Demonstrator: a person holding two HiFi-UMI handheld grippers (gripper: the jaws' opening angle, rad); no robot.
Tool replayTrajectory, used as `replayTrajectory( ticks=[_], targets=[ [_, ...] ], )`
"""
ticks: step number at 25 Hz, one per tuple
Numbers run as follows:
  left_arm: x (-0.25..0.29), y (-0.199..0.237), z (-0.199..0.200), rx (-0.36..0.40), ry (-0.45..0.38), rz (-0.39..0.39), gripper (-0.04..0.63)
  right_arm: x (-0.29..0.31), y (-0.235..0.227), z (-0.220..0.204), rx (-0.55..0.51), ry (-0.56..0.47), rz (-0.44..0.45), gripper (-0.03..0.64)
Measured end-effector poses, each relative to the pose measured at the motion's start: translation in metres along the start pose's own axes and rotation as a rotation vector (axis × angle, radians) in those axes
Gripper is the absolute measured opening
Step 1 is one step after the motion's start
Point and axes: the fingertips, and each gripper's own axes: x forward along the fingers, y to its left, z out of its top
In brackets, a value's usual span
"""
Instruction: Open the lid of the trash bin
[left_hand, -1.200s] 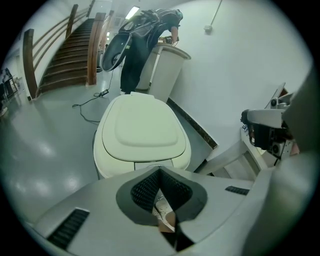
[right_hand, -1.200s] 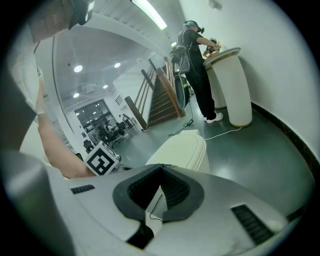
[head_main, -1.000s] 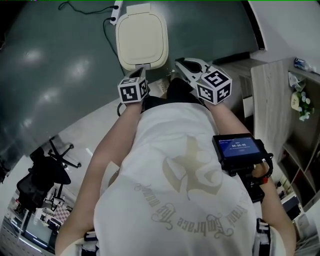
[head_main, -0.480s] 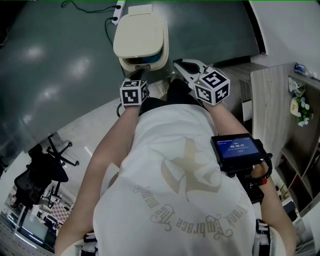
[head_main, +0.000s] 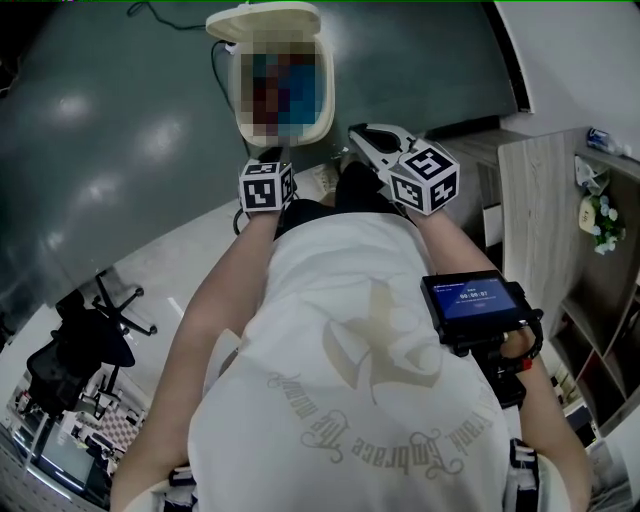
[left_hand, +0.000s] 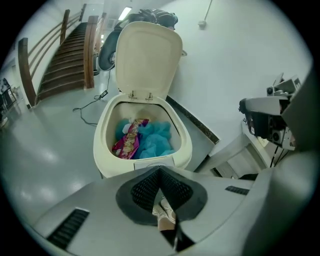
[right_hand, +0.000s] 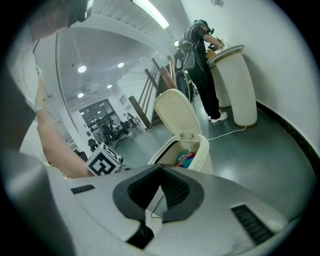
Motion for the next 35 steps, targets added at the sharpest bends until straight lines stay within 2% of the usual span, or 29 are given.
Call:
replayTrajectory(
  ticks=[10,14,18,24,30,35],
  targets=[
    [0.008,0.001,0.004,-0.042,0.023,-0.029,0.012,-0.003,-0.003,-0.002,-0.006,-0.005,-0.002,0.005],
    [0.006,0.003,0.002,-0.043,0.040,-0.017,0.011,-0.001,-0.001,-0.001,-0.018,-0.006,0.005,0.005],
    [-0.005,0.001,-0.003,-0.062,0.016,-0.020,0.011,0.000,0.000,0.003,-0.027,-0.012,0.011,0.005],
    [-0.034,-0.010,-0.001,-0.109,-0.061,-0.059,0.011,0.003,0.004,0.013,-0.050,-0.022,0.021,0.005],
    [-0.073,-0.011,0.027,-0.123,-0.182,-0.055,0.011,0.000,0.024,0.036,-0.094,-0.058,0.062,0.005],
    [-0.120,-0.023,0.062,-0.101,-0.308,-0.070,0.011,-0.016,0.048,0.062,-0.146,-0.107,0.087,0.005]
  ],
)
